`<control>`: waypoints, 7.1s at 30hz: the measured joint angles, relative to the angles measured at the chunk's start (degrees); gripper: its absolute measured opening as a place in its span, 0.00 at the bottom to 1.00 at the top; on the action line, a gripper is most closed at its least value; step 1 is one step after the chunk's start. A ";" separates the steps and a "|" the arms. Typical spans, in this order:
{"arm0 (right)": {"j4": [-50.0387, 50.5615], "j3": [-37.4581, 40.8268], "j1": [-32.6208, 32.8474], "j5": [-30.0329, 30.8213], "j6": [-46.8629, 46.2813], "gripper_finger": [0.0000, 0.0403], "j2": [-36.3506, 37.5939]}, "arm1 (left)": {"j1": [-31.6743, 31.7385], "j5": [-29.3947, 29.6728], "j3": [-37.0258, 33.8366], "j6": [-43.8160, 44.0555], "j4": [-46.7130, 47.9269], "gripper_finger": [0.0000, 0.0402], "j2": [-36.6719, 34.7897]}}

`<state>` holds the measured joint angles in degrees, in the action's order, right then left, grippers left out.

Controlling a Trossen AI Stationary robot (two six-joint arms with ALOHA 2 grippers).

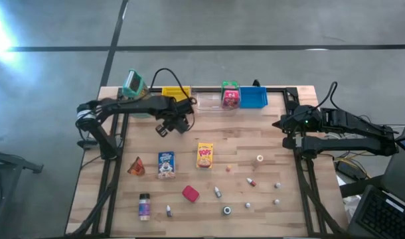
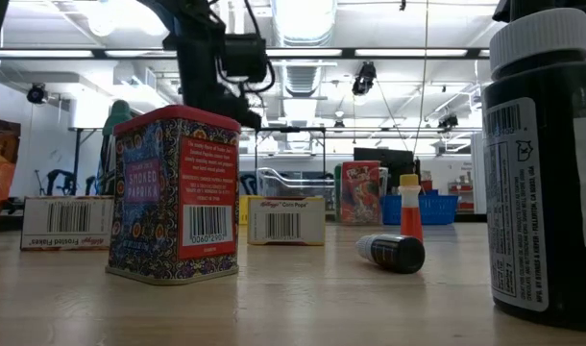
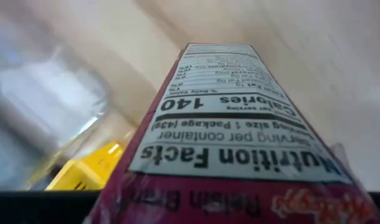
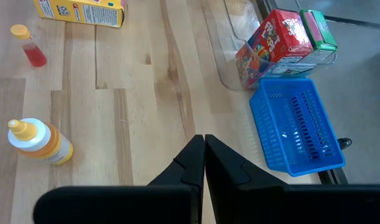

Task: Pick & Place Kitchen Items
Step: Put the purple cereal box into the transparent bin, then put the blue cereal box into the transparent bin

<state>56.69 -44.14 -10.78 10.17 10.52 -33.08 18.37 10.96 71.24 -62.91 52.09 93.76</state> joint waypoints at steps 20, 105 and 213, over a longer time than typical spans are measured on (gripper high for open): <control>0.00 0.00 0.01 -0.01 0.00 0.02 0.00 | 0.77 0.75 20.51 18.29 -0.43 0.41 3.97; 0.00 0.00 0.00 -0.01 0.00 0.02 0.00 | 15.65 4.78 58.70 21.18 15.17 0.61 37.62; 0.00 0.00 0.00 0.00 0.00 0.02 -0.01 | -18.47 -3.58 -11.56 121.87 12.09 0.88 -18.69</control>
<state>56.69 -44.14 -10.79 10.17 10.52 -33.10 -0.10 7.38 59.68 58.96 64.18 75.07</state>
